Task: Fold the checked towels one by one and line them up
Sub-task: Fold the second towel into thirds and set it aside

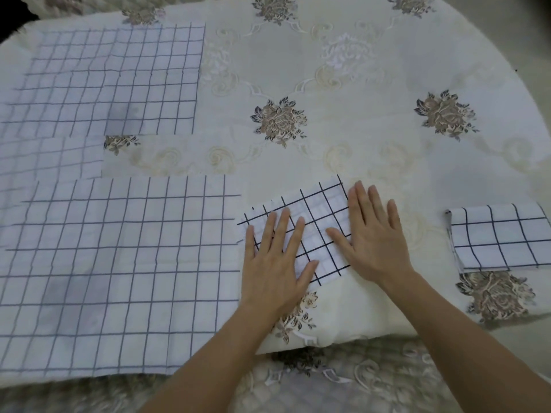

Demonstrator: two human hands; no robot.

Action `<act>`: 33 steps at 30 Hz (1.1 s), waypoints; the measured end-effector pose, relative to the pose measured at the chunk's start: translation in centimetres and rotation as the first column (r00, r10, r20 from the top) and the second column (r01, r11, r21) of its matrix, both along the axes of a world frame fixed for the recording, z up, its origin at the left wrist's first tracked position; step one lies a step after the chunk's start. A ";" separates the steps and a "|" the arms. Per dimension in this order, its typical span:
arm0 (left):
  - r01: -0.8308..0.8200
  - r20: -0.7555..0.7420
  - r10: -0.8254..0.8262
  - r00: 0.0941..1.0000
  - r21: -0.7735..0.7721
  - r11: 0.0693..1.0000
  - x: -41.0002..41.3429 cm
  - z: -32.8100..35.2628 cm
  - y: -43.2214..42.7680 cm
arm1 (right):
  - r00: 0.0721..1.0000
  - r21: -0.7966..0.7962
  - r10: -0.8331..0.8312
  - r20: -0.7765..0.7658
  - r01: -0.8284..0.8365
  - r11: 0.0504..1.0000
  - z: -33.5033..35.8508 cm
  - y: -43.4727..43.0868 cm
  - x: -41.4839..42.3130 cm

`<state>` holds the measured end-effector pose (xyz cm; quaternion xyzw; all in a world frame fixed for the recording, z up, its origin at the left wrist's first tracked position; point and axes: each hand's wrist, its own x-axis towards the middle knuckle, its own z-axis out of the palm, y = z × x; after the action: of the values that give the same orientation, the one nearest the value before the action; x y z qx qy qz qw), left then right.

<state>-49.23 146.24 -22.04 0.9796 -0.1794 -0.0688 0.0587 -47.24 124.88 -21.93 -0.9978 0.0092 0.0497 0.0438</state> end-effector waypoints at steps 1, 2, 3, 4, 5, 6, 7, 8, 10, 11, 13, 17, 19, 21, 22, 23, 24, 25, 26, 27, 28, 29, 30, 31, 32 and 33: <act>0.000 -0.003 0.000 1.000 0.004 1.000 0.3 0.0 -0.1 | 0.999 0.012 -0.014 0.032 0.013 1.000 0.4 0.3 0.1; -0.002 -0.003 0.002 1.000 0.008 1.000 0.6 0.1 -0.2 | 0.997 0.025 -0.001 0.075 0.000 1.000 0.7 0.8 0.2; -0.006 -0.003 0.006 1.000 0.011 1.000 0.8 0.1 -0.4 | 0.993 0.031 0.043 0.110 -0.046 0.998 1.0 1.5 0.5; -0.007 -0.005 0.008 1.000 0.011 1.000 1.0 0.1 -0.6 | 0.987 0.032 0.106 0.123 -0.111 0.993 1.1 2.2 0.9; -0.007 -0.007 0.007 1.000 0.010 1.000 1.1 0.1 -0.8 | 0.980 0.033 0.167 0.111 -0.172 0.985 1.1 2.8 1.5; -0.006 -0.008 0.007 1.000 0.009 1.000 1.2 0.1 -1.0 | 0.975 0.039 0.204 0.085 -0.208 0.977 1.0 3.2 2.0; -0.010 -0.005 0.010 1.000 0.010 1.000 1.3 0.1 -1.2 | 0.976 0.049 0.209 0.058 -0.212 0.976 0.7 3.3 2.4; -0.017 -0.001 0.017 1.000 0.010 1.000 1.4 0.0 -1.3 | 0.981 0.058 0.189 0.033 -0.191 0.980 0.4 3.1 2.8; -0.026 0.006 0.026 1.000 0.011 1.000 1.7 0.0 -1.4 | 0.990 0.046 0.140 0.004 -0.140 0.989 -0.2 2.1 3.3; -0.025 0.006 0.025 1.000 0.015 1.000 1.8 0.0 -1.4 | 0.991 0.028 0.132 0.002 -0.132 0.991 -0.4 1.5 3.4; -0.023 0.004 0.023 1.000 0.025 0.999 1.8 -0.2 -1.4 | 0.989 0.009 0.146 -0.005 -0.146 0.989 -0.5 0.7 3.5; -0.030 0.005 0.030 1.000 0.024 0.999 1.6 -0.3 -1.4 | 0.988 0.014 0.153 -0.008 -0.153 0.988 -0.3 0.5 3.7; -0.042 0.005 0.042 0.999 0.017 0.999 1.3 -0.2 -1.4 | 0.989 0.006 0.146 -0.016 -0.146 0.989 -0.3 0.6 3.7; -0.049 0.005 0.049 0.999 0.007 0.999 0.8 0.0 -1.3 | 0.990 0.006 0.142 -0.024 -0.141 0.990 -0.2 0.5 3.7; -0.049 0.005 0.049 0.999 0.004 0.999 0.6 0.0 -1.2 | 0.989 0.008 0.148 -0.025 -0.147 0.989 -0.2 0.5 3.7; -0.048 0.004 0.048 0.999 0.002 0.999 0.3 0.0 -1.0 | 0.987 0.013 0.159 -0.023 -0.159 0.987 -0.1 0.5 3.7; -0.046 0.002 0.046 0.999 0.000 0.999 0.1 0.0 -0.9 | 0.985 0.020 0.173 -0.023 -0.173 0.985 -0.1 0.4 3.7; -0.044 0.001 0.044 0.999 0.001 0.999 -0.1 0.0 -0.7 | 0.982 0.029 0.186 -0.023 -0.185 0.982 0.0 0.3 3.7; -0.042 0.002 0.042 0.999 0.004 0.999 -0.3 0.1 -0.6 | 0.981 0.039 0.192 -0.021 -0.191 0.981 0.1 0.3 3.6; -0.040 0.004 0.040 0.999 0.007 0.999 -0.4 0.2 -0.5 | 0.981 0.051 0.195 -0.013 -0.194 0.980 0.2 0.3 3.5; -0.039 0.006 0.039 0.999 0.006 0.999 -0.6 0.3 -0.4 | 0.980 0.061 0.199 -0.003 -0.198 0.978 0.4 0.4 3.3; -0.040 0.010 0.040 0.999 0.001 0.999 -0.7 0.4 -0.2 | 0.978 0.067 0.211 0.008 -0.211 0.975 0.6 0.4 3.1; -0.040 0.017 0.040 0.999 -0.004 0.999 -0.7 0.4 0.1 | 0.973 0.071 0.230 0.018 -0.231 0.970 0.8 0.6 2.9; -0.042 0.027 0.043 0.999 -0.009 0.999 -0.7 0.5 0.4 | 0.967 0.074 0.254 0.023 -0.255 0.964 0.9 0.7 2.8; -0.044 0.037 0.044 0.998 -0.017 0.999 -0.7 0.5 0.7 | 0.960 0.077 0.277 0.023 -0.278 0.957 1.0 0.8 2.7; -0.042 0.047 0.043 0.998 -0.027 0.999 -0.6 0.5 0.9 | 0.955 0.080 0.296 0.020 -0.297 0.952 1.1 0.9 2.7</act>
<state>-49.88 147.17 -21.55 0.9837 -0.1609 -0.0418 0.0683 -44.56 125.74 -20.88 -0.9854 -0.1429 0.0522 0.0770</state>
